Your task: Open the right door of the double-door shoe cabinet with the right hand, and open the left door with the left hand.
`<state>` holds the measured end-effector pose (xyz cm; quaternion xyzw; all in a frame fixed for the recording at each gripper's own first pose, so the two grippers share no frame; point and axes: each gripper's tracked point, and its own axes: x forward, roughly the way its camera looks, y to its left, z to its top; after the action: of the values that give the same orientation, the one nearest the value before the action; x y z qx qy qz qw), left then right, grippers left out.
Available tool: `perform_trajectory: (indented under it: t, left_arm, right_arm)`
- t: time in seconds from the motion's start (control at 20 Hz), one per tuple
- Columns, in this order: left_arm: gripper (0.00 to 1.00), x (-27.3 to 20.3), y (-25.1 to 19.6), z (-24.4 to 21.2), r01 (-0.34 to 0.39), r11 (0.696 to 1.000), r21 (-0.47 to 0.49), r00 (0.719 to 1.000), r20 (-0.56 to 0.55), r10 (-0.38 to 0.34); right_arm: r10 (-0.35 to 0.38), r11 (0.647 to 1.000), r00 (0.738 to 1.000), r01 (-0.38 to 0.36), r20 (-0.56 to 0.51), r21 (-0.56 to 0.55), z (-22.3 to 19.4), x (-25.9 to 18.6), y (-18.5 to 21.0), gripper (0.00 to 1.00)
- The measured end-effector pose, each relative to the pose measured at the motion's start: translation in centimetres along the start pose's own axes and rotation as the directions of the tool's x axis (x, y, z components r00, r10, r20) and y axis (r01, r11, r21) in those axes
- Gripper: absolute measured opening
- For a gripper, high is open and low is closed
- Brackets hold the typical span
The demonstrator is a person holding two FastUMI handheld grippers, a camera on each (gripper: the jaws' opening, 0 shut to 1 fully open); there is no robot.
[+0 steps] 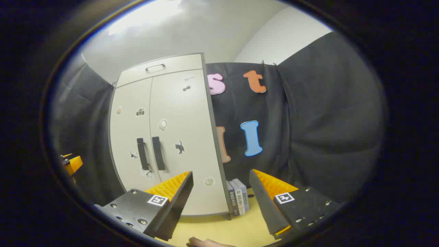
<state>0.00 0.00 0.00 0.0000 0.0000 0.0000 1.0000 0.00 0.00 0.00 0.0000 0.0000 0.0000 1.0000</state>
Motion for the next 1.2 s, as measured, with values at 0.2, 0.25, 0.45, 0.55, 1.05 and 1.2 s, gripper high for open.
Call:
perform_trajectory:
  t: [0.2, 0.25, 0.45, 0.55, 1.05, 1.2]
  left_arm:
    - [0.96, 0.0, -0.1, 0.0, -0.014, 1.0, -0.017, 1.0, -0.016, 0.014]
    - [0.96, 0.1, -0.3, 0.1, -0.022, 1.0, -0.022, 1.0, -0.014, 0.022]
    - [0.96, 0.0, -2.4, 0.0, 0.016, 0.999, -0.035, 1.0, -0.024, -0.017]
    - [0.96, -0.4, -3.4, -0.2, 0.044, 0.998, -0.045, 0.999, -0.027, -0.045]
    - [0.96, -2.0, -5.0, -0.7, 0.097, 0.995, -0.025, 0.994, -0.039, -0.097]
    - [0.96, -3.1, -5.3, -0.3, 0.11, 0.992, -0.068, 0.993, -0.023, -0.112]
  right_arm:
    - [0.039, 0.997, 0.999, -0.038, 0.012, -0.067, 1.1, -1.1, 1.0, 0.98]
    - [0.042, 0.996, 0.999, -0.041, 0.014, -0.077, 1.3, -1.3, 1.1, 0.98]
    - [0.069, 0.997, 0.998, -0.069, -0.003, -0.03, 1.2, -1.6, 0.6, 0.94]
    - [0.064, 0.997, 0.998, -0.065, -0.014, -0.034, 0.8, -1.3, 0.0, 0.98]
    - [0.102, 0.987, 0.994, -0.106, -0.033, -0.117, -0.5, -1.0, 2.2, 0.97]
    - [0.104, 0.986, 0.993, -0.11, -0.055, -0.125, -1.3, -0.2, 2.8, 0.98]
